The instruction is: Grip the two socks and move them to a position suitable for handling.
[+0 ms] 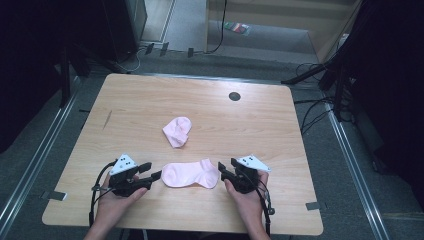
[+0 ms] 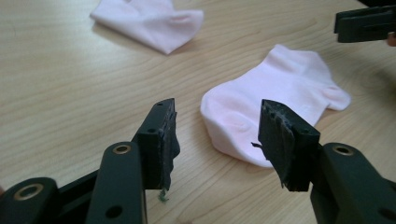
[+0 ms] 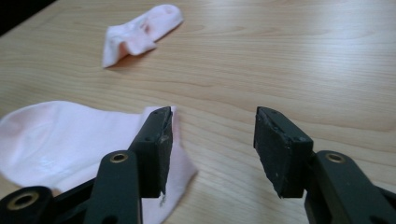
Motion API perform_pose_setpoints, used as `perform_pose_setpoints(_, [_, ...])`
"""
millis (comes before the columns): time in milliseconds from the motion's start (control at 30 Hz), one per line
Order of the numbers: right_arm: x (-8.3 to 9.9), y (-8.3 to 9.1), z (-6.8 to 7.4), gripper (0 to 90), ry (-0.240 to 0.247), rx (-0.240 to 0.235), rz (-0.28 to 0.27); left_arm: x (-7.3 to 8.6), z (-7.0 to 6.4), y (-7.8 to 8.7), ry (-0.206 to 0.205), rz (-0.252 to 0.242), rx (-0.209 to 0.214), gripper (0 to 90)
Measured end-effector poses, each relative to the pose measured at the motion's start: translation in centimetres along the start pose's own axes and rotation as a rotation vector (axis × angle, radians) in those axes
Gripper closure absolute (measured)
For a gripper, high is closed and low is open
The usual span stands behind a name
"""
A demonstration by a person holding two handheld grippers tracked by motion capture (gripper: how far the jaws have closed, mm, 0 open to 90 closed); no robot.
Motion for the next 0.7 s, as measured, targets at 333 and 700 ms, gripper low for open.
perform_pose_setpoints(333, [2.2,-2.1,2.1,53.7,0.086,-0.022,0.121,0.4,-0.2,-3.3,0.083,0.063,-0.058,62.1])
perform_pose_setpoints(700, [2.1,-0.8,1.5,86.6,0.074,-0.017,0.12,0.2,0.0,-2.3,0.078,0.029,0.011,90.0])
Point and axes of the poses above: each handheld gripper's, and its own axes: y roughly backward along the jaws, x roughly out of its underside, z roughly to its left, the point moved 8 cm from there along -y, roughly forward along the jaws, and after that the axes turned 7 degrees about -y, right-handed, at the moved point
